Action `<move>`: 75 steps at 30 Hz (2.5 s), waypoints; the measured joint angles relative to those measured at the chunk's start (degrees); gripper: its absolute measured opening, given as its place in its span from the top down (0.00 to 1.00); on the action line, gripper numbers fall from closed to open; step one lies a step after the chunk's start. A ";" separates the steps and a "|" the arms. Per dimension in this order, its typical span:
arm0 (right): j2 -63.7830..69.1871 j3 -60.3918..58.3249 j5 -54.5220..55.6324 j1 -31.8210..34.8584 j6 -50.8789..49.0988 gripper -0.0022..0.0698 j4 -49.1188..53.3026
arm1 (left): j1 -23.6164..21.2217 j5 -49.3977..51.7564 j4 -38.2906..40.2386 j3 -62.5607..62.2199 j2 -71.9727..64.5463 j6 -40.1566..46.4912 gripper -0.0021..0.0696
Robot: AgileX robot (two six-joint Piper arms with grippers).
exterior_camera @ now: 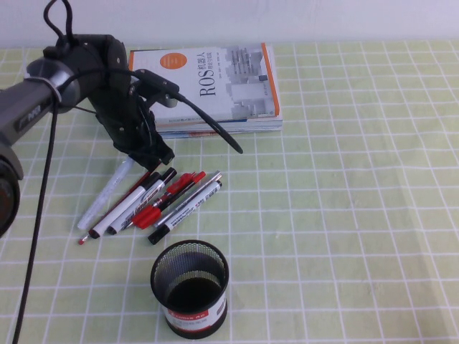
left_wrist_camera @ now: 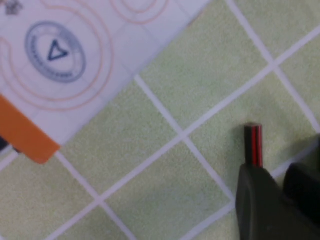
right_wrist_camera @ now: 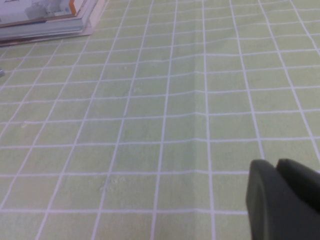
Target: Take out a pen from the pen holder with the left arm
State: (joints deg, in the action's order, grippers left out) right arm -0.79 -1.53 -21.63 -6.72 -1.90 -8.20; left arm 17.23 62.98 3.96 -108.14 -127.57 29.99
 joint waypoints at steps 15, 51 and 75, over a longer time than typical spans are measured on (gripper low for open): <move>0.00 0.00 0.00 0.00 0.00 0.99 0.00 | 0.00 -0.67 -0.39 -0.04 2.09 -2.29 0.57; 0.00 0.00 0.00 0.00 0.00 0.99 0.00 | 11.16 -36.92 3.57 70.10 75.60 -22.29 0.97; 0.00 0.00 0.00 0.00 0.00 0.99 0.00 | 10.72 -43.01 0.76 84.32 94.62 -22.95 0.97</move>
State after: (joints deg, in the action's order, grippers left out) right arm -0.79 -1.53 -21.63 -6.72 -1.90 -8.20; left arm 27.95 19.97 4.72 -23.82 -32.95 7.04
